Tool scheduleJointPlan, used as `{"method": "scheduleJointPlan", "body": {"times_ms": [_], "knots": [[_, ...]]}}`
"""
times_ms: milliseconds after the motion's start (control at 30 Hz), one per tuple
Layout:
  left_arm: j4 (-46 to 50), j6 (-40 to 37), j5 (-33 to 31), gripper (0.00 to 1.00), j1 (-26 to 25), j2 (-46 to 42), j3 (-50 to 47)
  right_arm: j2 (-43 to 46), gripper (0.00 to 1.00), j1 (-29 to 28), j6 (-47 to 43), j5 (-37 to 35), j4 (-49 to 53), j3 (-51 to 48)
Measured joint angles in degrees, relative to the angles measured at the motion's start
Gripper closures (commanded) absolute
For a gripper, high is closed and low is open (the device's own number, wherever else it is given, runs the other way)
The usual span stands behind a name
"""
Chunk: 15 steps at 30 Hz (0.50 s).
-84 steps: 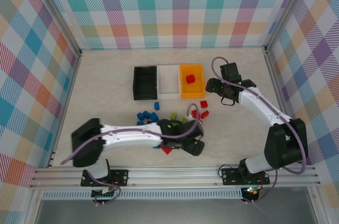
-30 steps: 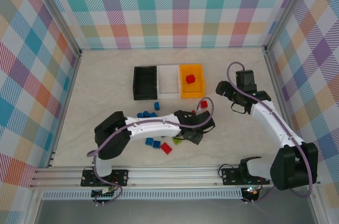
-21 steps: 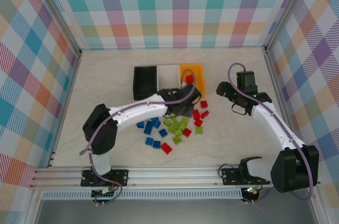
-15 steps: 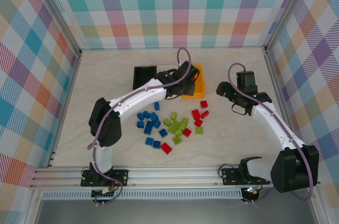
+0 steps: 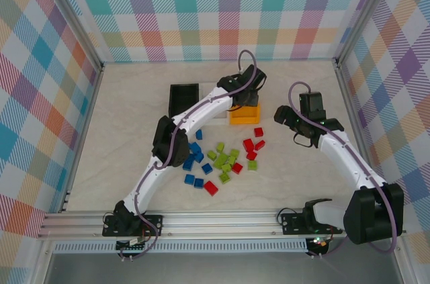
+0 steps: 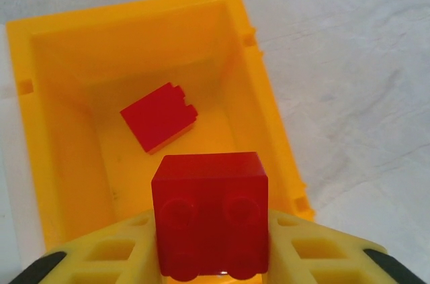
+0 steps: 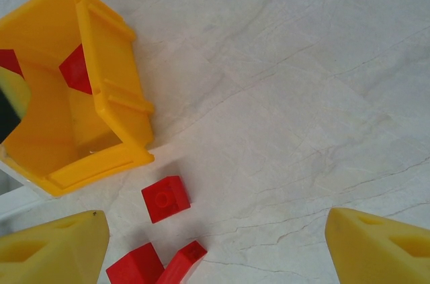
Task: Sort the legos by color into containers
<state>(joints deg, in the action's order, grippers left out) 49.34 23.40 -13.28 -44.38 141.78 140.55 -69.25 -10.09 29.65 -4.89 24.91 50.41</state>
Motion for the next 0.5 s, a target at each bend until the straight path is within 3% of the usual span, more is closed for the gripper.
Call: {"method": "scheduleJointPlan", "body": {"times_ms": [133,333,367,500], "knots": [[1.03,0.94,0.81,0.32,0.79,2.12,2.27,-0.02,0.15,0.0,-0.04,0.74,-0.07,-0.2],[1.53,2.34,2.25,0.1,0.74,1.73,3.04,0.0,0.17,0.0,-0.11,3.06,-0.09,-0.2],[1.16,2.32,2.25,0.03,0.57,0.85,2.1,0.0,0.19,0.0,-0.13,3.82,-0.09,-0.2],[-2.73,2.45,2.05,0.0,-0.98,-9.25,-9.92,0.92,0.19,-1.51,-0.81,6.56,-0.2,-1.18]]}}
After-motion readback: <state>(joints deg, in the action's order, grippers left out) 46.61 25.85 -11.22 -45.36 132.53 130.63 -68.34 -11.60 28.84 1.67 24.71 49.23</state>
